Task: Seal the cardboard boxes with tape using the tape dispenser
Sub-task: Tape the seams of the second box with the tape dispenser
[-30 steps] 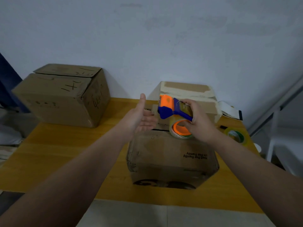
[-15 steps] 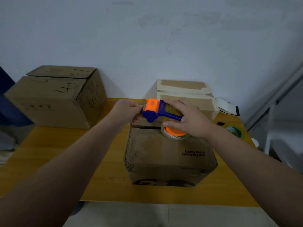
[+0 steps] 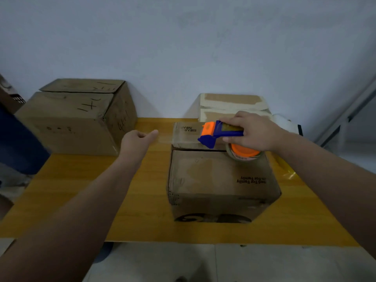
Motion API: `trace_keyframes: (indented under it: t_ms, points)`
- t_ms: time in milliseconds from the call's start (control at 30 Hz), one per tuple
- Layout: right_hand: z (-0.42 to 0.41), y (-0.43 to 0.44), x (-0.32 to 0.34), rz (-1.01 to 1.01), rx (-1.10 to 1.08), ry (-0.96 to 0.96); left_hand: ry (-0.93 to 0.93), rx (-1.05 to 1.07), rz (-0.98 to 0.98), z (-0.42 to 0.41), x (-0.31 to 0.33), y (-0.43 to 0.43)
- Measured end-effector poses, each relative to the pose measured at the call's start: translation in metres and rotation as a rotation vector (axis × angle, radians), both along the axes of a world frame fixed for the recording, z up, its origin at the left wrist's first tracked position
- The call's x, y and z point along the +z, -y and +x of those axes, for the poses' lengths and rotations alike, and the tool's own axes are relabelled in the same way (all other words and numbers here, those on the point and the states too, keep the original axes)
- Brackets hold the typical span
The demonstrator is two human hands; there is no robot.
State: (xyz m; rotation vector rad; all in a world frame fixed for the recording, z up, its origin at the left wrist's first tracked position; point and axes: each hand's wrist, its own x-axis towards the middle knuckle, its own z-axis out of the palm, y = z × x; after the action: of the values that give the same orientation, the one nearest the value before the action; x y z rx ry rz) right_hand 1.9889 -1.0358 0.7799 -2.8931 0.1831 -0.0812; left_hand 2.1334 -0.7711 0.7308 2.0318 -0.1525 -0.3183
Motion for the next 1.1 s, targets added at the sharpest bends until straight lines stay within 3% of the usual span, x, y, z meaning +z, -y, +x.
trace_keyframes:
  t_ms: [267,400,600,833,1000,1100]
  points:
    - [0.004,-0.01,-0.013,-0.188,0.01,0.037,0.084,0.034,-0.03,-0.002,-0.025,0.0]
    - [0.004,-0.013,-0.012,-0.173,0.016,0.038,0.118,0.028,-0.039,-0.002,-0.03,-0.002]
    - [0.006,-0.018,-0.008,-0.344,0.034,0.035,0.092,0.019,-0.029,-0.002,-0.034,-0.001]
    - [0.008,-0.02,-0.015,-0.346,0.026,0.019,0.041,0.017,0.022,-0.002,-0.047,0.003]
    - [0.011,-0.018,-0.017,-0.332,0.028,0.013,-0.091,-0.043,0.116,-0.008,-0.052,0.01]
    - [0.011,-0.016,-0.019,-0.327,0.027,0.009,-0.349,-0.034,0.027,-0.008,-0.052,0.013]
